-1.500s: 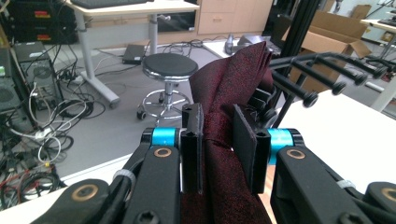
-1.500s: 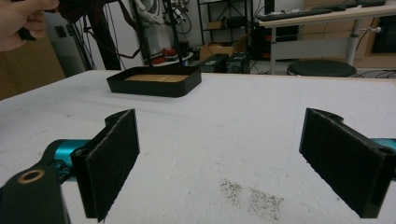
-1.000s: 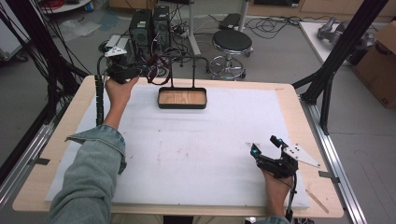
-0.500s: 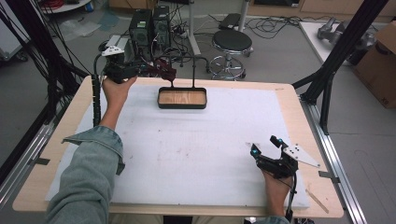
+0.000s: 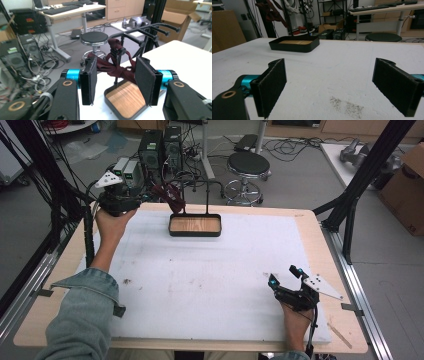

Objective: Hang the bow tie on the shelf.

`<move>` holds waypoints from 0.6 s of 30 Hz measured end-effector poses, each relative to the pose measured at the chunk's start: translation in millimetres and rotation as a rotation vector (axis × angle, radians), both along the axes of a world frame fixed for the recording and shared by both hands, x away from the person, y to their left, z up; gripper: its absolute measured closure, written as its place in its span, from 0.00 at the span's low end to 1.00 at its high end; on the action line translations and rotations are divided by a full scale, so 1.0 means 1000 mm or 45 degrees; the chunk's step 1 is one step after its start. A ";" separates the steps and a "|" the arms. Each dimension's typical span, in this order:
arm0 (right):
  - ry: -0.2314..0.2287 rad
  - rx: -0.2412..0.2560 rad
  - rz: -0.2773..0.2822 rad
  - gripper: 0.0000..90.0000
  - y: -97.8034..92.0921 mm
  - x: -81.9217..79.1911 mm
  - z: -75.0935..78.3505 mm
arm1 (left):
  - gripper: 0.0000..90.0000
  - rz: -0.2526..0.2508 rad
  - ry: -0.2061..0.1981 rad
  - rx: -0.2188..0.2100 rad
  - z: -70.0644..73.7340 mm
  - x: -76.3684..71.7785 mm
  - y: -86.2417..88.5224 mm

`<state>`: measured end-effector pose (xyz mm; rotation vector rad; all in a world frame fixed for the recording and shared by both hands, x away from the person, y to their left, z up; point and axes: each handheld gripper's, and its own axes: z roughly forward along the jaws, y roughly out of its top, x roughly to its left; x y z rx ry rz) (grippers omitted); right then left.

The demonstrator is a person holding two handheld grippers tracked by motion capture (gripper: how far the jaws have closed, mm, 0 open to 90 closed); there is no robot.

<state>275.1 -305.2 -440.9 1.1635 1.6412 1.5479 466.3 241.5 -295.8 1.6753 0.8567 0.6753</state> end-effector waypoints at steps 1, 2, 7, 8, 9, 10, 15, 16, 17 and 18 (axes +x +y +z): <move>-0.006 -0.004 -0.002 0.12 0.000 0.000 0.000 | 0.58 -0.009 -0.010 0.013 0.002 -0.006 0.001; -0.007 -0.004 -0.001 0.12 0.000 0.000 0.000 | 0.58 -0.014 -0.016 0.014 0.003 -0.009 0.002; -0.007 -0.006 0.002 0.12 0.000 0.000 0.000 | 0.56 -0.032 -0.053 0.006 0.011 -0.031 0.009; -0.004 -0.004 -0.001 0.12 0.000 0.000 0.000 | 0.56 -0.037 -0.059 0.008 0.012 -0.035 0.011; -0.002 0.000 -0.003 0.12 0.000 0.000 0.000 | 0.55 -0.040 -0.065 0.008 0.014 -0.039 0.012; -0.003 0.000 -0.005 0.12 0.000 0.000 0.000 | 0.55 -0.041 -0.069 0.008 0.014 -0.043 0.014; -0.004 -0.004 -0.003 0.12 0.001 0.000 0.000 | 0.50 -0.052 -0.078 0.002 0.014 -0.060 0.022; -0.004 -0.006 -0.003 0.12 0.000 0.000 0.000 | 0.49 -0.056 -0.077 -0.001 0.014 -0.063 0.023; -0.005 -0.008 -0.004 0.12 0.001 0.000 0.000 | 0.48 -0.061 -0.074 -0.002 0.014 -0.068 0.025; -0.005 -0.009 -0.005 0.12 0.001 0.000 0.000 | 0.47 -0.064 -0.075 -0.005 0.014 -0.070 0.026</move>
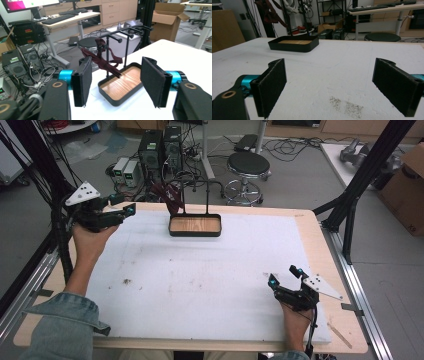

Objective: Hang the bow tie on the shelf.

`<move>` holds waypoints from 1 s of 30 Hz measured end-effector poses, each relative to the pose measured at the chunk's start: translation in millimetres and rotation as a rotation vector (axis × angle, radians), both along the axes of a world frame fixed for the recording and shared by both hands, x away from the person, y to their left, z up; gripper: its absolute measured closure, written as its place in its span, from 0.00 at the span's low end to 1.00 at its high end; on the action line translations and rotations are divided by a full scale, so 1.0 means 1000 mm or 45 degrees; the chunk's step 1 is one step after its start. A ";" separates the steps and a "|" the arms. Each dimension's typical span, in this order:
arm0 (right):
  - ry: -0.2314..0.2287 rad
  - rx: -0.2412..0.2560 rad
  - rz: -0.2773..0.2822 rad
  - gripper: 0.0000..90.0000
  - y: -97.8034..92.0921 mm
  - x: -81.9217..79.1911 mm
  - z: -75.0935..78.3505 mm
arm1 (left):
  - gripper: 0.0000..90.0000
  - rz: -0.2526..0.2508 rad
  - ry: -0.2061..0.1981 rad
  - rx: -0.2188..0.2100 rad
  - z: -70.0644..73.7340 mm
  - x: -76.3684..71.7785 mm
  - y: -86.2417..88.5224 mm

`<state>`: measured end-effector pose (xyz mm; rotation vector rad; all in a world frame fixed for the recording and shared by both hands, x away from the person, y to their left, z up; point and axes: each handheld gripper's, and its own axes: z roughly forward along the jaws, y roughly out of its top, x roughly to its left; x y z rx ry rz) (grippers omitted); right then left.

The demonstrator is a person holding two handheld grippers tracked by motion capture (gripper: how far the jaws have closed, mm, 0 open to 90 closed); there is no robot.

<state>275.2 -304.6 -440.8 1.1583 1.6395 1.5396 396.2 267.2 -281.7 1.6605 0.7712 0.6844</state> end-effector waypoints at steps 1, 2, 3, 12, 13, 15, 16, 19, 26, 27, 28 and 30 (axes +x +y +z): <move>0.000 -0.001 -0.001 0.12 0.000 0.000 0.000 | 0.46 -0.005 0.001 -0.003 0.000 -0.004 0.001; -0.002 -0.003 -0.002 0.12 0.000 0.000 0.000 | 0.46 -0.014 -0.001 -0.008 -0.001 -0.007 0.003; 0.000 -0.003 -0.003 0.12 0.000 0.000 0.000 | 0.45 -0.016 -0.002 -0.007 -0.001 -0.011 0.004; 0.001 -0.005 -0.014 0.12 0.001 -0.001 0.000 | 0.39 -0.032 0.000 -0.024 -0.009 -0.042 0.016; 0.001 -0.005 -0.015 0.12 0.001 -0.001 0.000 | 0.39 -0.039 0.008 -0.033 -0.010 -0.045 0.018; 0.006 -0.005 -0.016 0.12 0.001 -0.001 0.000 | 0.39 -0.030 0.012 -0.047 -0.013 -0.053 0.023; 0.006 -0.007 -0.015 0.12 0.001 -0.001 0.000 | 0.38 -0.033 0.010 -0.053 -0.014 -0.056 0.025; 0.005 -0.010 -0.015 0.12 0.001 -0.002 0.000 | 0.38 -0.016 0.010 -0.076 -0.019 -0.068 0.034; 0.007 -0.009 -0.010 0.12 0.002 -0.001 0.000 | 0.34 0.023 0.005 -0.079 -0.035 -0.089 0.048; 0.006 -0.010 -0.010 0.12 0.002 -0.001 0.000 | 0.34 0.026 0.011 -0.078 -0.038 -0.091 0.048; 0.006 -0.011 -0.011 0.12 0.002 -0.001 0.000 | 0.34 0.028 0.014 -0.074 -0.042 -0.094 0.049; 0.006 -0.012 -0.011 0.12 0.002 -0.001 0.000 | 0.34 0.036 0.012 -0.059 -0.049 -0.098 0.049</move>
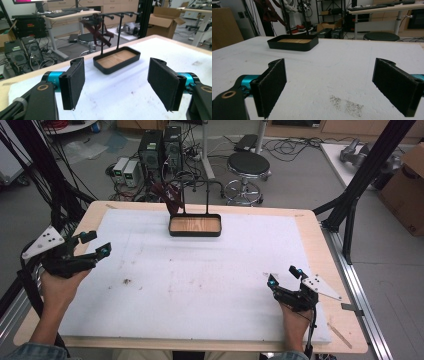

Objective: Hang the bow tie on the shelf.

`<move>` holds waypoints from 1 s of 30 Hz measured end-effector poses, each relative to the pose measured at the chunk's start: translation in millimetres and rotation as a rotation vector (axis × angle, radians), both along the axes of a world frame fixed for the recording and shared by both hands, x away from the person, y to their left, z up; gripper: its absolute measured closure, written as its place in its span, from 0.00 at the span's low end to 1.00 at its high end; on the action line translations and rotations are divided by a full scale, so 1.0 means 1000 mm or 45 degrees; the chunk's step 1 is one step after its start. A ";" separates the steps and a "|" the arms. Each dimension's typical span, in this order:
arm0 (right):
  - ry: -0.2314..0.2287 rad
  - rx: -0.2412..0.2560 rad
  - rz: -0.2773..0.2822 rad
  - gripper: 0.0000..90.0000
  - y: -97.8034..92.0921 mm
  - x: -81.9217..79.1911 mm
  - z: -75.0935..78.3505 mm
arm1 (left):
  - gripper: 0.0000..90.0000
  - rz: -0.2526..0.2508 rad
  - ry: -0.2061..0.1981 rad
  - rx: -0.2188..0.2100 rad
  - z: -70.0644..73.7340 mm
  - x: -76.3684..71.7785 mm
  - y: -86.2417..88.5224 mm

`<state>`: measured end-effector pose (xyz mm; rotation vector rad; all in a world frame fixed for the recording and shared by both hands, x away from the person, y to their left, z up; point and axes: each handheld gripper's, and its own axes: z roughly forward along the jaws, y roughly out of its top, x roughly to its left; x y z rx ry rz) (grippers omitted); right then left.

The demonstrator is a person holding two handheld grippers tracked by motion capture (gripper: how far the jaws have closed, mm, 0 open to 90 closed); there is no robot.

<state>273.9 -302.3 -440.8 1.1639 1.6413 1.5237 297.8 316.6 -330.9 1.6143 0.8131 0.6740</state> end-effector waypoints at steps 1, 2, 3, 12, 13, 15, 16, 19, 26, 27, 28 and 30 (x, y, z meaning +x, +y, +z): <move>0.000 0.001 0.001 0.12 0.000 0.000 0.000 | 0.34 0.006 0.006 0.006 -0.004 -0.002 0.000; 0.000 -0.001 0.001 0.12 0.000 0.000 0.000 | 0.34 0.008 0.014 0.014 -0.008 -0.004 0.001; -0.003 -0.004 0.003 0.12 0.000 0.000 0.000 | 0.33 0.014 0.014 0.019 -0.013 -0.006 0.001; -0.001 -0.003 0.002 0.12 0.000 0.000 0.000 | 0.31 0.044 0.053 0.054 -0.046 -0.020 0.004; -0.002 -0.004 0.002 0.12 0.000 0.000 0.000 | 0.31 0.052 0.060 0.053 -0.049 -0.021 0.004; -0.001 -0.005 0.002 0.12 0.000 0.000 0.000 | 0.30 0.060 0.070 0.051 -0.054 -0.023 0.004; -0.001 -0.004 0.002 0.12 0.000 0.000 0.000 | 0.30 0.066 0.078 0.053 -0.058 -0.025 0.004; 0.006 -0.001 0.002 0.12 0.001 0.000 0.000 | 0.30 0.073 0.088 0.075 -0.068 -0.028 0.003; 0.004 -0.002 0.001 0.12 0.001 0.000 0.000 | 0.30 0.094 0.103 0.104 -0.084 -0.035 0.002; 0.004 -0.002 0.001 0.12 0.001 0.000 0.000 | 0.30 0.096 0.099 0.103 -0.085 -0.035 0.002; 0.003 -0.003 0.001 0.12 0.001 0.000 0.000 | 0.30 0.097 0.098 0.106 -0.085 -0.036 0.002; 0.000 -0.006 0.003 0.12 0.001 0.000 0.000 | 0.30 0.099 0.098 0.099 -0.085 -0.037 0.002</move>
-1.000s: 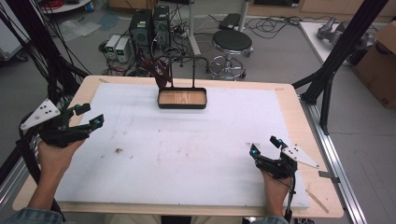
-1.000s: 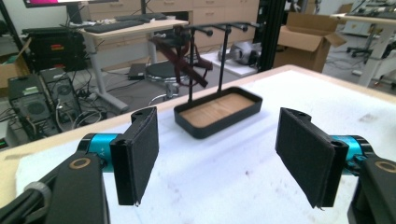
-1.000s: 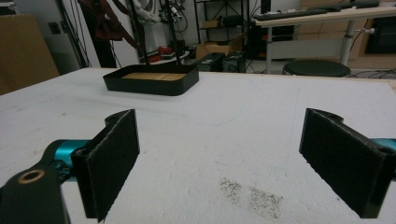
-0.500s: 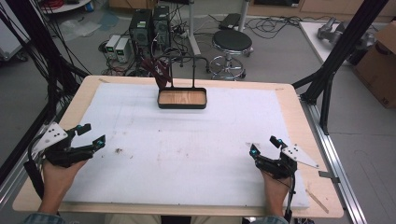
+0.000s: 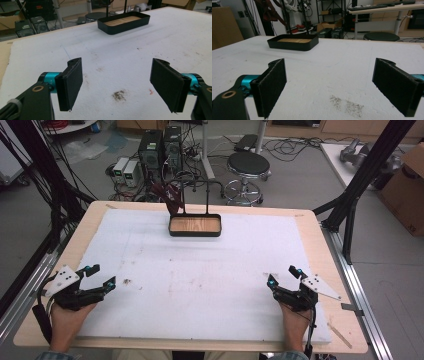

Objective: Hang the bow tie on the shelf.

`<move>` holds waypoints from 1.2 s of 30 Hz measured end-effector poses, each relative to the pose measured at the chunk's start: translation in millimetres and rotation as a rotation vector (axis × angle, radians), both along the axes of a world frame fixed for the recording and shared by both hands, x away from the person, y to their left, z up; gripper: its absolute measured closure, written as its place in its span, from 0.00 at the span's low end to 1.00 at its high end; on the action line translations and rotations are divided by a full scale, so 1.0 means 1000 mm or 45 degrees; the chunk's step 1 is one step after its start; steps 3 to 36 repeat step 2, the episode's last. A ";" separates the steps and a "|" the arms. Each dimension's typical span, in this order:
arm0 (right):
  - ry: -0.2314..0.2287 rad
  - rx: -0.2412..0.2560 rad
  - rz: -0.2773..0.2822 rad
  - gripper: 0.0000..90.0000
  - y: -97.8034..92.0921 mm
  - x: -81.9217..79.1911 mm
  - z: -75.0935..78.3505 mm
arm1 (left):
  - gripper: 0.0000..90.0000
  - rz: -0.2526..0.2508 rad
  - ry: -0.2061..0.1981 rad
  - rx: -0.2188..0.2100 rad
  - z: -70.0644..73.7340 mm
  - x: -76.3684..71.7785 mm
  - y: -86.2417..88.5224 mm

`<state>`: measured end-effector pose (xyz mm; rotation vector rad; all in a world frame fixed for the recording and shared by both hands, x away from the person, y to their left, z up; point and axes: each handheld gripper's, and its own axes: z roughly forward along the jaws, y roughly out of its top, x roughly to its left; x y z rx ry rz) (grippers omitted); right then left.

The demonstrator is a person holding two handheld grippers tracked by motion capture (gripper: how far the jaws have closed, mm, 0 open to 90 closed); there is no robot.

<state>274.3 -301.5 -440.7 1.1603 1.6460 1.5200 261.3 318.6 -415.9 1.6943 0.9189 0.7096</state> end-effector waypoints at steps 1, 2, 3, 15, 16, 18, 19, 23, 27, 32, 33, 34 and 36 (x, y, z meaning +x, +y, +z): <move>0.001 0.000 -0.001 0.12 0.000 0.000 0.000 | 0.30 0.002 -0.001 -0.002 0.000 0.000 0.000; -0.001 -0.001 0.000 0.12 0.000 0.000 0.000 | 0.30 0.006 0.001 -0.004 0.000 0.000 0.001; -0.001 -0.001 0.000 0.12 0.000 0.000 0.000 | 0.30 0.006 0.001 -0.004 0.000 0.000 0.001; -0.001 -0.001 0.000 0.12 0.000 0.000 0.000 | 0.30 0.006 0.001 -0.004 0.000 0.000 0.001; -0.001 -0.001 0.000 0.12 0.000 0.000 0.000 | 0.30 0.006 0.001 -0.004 0.000 0.000 0.001; -0.001 -0.001 0.000 0.12 0.000 0.000 0.000 | 0.30 0.006 0.001 -0.004 0.000 0.000 0.001; -0.001 -0.001 0.000 0.12 0.000 0.000 0.000 | 0.30 0.006 0.001 -0.004 0.000 0.000 0.001; -0.001 -0.001 0.000 0.12 0.000 0.000 0.000 | 0.30 0.006 0.001 -0.004 0.000 0.000 0.001; -0.001 -0.001 0.000 0.12 0.000 0.000 0.000 | 0.30 0.006 0.001 -0.004 0.000 0.000 0.001; -0.001 -0.001 0.000 0.12 0.000 0.000 0.000 | 0.30 0.006 0.001 -0.004 0.000 0.000 0.001; -0.001 -0.001 0.000 0.12 0.000 0.000 0.000 | 0.30 0.006 0.001 -0.004 0.000 0.000 0.001; -0.001 -0.001 0.000 0.12 0.000 0.000 0.000 | 0.30 0.006 0.001 -0.004 0.000 0.000 0.001; -0.001 -0.001 0.000 0.12 0.000 0.000 0.000 | 0.30 0.006 0.001 -0.004 0.000 0.000 0.001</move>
